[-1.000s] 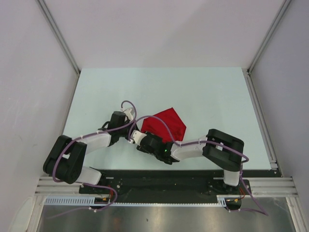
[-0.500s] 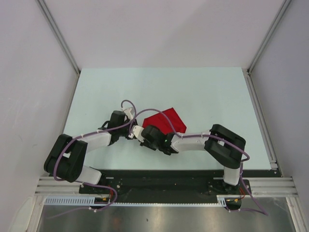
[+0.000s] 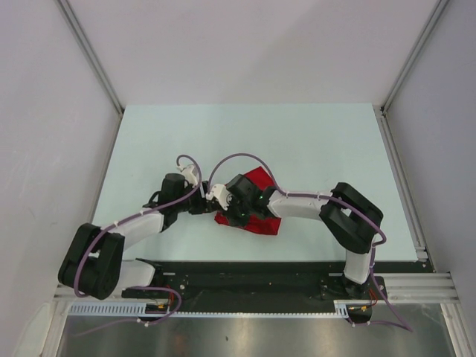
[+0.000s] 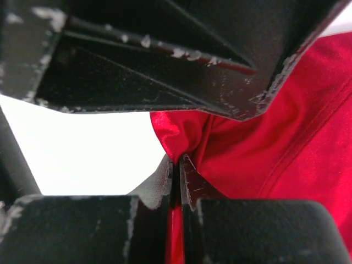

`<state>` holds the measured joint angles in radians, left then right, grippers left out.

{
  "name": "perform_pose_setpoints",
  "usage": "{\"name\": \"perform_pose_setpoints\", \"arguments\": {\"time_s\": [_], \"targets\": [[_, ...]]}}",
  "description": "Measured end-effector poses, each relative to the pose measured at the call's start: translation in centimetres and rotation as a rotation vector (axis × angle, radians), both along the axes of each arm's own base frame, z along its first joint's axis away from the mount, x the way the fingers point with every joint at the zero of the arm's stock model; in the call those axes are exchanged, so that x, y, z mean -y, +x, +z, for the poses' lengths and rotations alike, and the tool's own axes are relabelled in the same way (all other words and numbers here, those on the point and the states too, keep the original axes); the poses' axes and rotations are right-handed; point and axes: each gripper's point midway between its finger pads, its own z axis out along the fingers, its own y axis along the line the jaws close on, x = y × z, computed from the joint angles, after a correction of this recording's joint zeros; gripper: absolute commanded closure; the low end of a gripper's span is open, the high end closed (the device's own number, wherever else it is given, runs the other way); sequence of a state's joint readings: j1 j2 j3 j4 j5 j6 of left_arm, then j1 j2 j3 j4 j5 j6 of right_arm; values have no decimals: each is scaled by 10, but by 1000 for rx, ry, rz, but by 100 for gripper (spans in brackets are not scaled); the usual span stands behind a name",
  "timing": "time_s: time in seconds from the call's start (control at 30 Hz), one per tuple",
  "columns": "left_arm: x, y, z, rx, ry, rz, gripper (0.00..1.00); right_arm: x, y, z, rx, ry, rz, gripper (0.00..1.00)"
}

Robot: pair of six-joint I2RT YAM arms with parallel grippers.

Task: Fold the napkin, place the utensils inside, and roll it up
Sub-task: Roll the napkin with the utensil

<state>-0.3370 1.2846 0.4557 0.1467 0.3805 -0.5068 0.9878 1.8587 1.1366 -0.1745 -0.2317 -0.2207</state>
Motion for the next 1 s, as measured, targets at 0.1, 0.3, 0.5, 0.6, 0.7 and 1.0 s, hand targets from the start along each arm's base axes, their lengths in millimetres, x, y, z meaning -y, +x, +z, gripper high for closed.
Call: {"name": "perform_pose_setpoints", "arguments": {"time_s": [0.1,0.3,0.5,0.6,0.7,1.0], "targets": [[2,0,-2,-6,-11,-1,30,2,-7,0,-51,4,12,100],[11,1,-16,-46,-43,-28,33,5,-18,0,-134,11,31,100],[16,1,-20,-53,-60,-49,29,6,-22,3,-243,25,37,100],[12,1,-18,-18,-32,-36,28,5,-20,5,-308,42,33,100],[5,-3,-11,34,-17,-19,27,5,-15,7,-390,66,25,100],[6,-21,5,195,-12,-51,26,6,-10,-1,-624,111,17,100]]}}
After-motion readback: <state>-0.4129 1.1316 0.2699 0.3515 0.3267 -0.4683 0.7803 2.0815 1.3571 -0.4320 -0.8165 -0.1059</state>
